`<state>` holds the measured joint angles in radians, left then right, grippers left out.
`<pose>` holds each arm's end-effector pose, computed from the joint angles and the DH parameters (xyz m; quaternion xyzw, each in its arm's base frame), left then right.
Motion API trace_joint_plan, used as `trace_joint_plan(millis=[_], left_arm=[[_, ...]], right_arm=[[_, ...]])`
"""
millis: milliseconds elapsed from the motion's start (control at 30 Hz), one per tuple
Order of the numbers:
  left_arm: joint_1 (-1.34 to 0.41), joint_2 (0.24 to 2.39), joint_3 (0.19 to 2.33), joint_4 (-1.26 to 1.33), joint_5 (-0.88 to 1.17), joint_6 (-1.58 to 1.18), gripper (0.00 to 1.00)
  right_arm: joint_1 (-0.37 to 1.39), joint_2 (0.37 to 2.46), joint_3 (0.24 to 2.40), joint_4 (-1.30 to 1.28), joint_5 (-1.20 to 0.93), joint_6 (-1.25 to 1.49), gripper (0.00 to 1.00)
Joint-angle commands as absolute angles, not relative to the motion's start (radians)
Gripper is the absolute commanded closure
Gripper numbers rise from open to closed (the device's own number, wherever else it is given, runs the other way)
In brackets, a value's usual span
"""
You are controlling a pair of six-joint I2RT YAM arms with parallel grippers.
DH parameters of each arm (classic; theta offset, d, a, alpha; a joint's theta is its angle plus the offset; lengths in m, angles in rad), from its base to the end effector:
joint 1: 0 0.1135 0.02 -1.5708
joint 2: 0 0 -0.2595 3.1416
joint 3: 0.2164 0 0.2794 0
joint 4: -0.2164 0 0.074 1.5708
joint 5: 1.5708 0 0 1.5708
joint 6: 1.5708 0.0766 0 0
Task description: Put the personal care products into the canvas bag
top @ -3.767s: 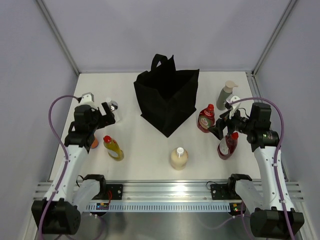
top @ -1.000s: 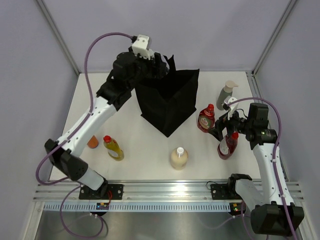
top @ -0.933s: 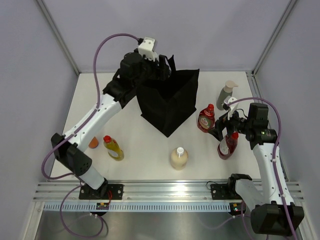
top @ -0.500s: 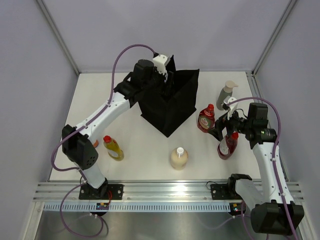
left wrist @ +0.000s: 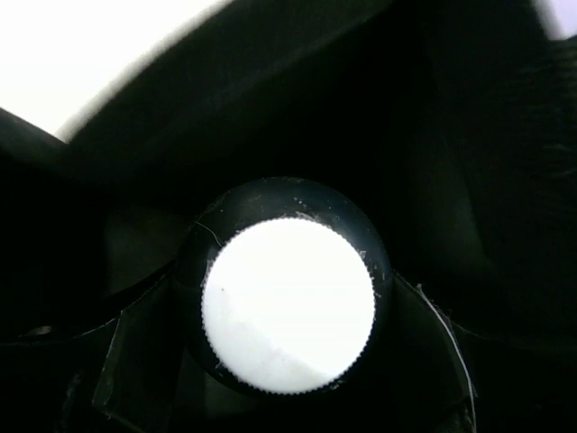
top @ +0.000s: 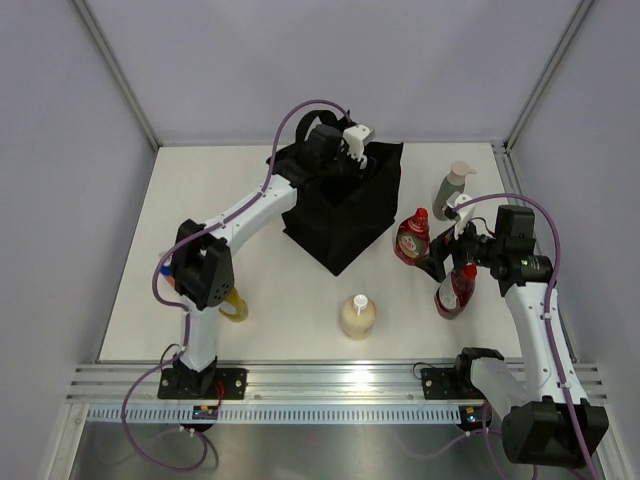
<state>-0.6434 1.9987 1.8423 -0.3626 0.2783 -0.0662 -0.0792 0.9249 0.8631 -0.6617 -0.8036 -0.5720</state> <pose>0.4152 -0.3377 0.2931 0.3105 0.8013 -0.2852 0.4245 0.2388 0.0364 0.2796 -0.3605 0.7744 0.2167 0.4725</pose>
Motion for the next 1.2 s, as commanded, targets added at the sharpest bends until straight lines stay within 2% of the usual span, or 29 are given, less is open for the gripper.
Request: trace_joint_plan(millis=[0,100,367,467,533,933,1167], left_arm=[[-0.644,1.999,1.942,-0.175,0.390,-0.110,0.64],[-0.644,2.031,1.951,-0.150,0.394,-0.136,0.49],[-0.644,2.083,1.954,-0.101,0.376,-0.204,0.33],[-0.644,2.091,1.931,-0.084,0.357,-0.221,0.19],[-0.644,2.083,1.922,-0.075,0.342,-0.225,0.01],[-0.615,1.964,1.974,-0.120,0.330,-0.235,0.01],[-0.603,1.691,1.951,-0.231,0.307,-0.198,0.01]], right_arm=[[-0.081,0.927,0.867,-0.664,-0.818,-0.588,0.00],[-0.081,0.925,0.867,-0.667,-0.816,-0.588,0.00],[-0.081,0.920,0.867,-0.666,-0.810,-0.588,0.00],[-0.081,0.920,0.867,-0.666,-0.807,-0.588,0.01],[-0.081,0.922,0.868,-0.669,-0.804,-0.588,0.00],[-0.080,0.914,0.862,-0.698,-0.847,-0.629,0.01],[-0.081,0.861,0.862,-0.872,-1.047,-0.856,0.01]])
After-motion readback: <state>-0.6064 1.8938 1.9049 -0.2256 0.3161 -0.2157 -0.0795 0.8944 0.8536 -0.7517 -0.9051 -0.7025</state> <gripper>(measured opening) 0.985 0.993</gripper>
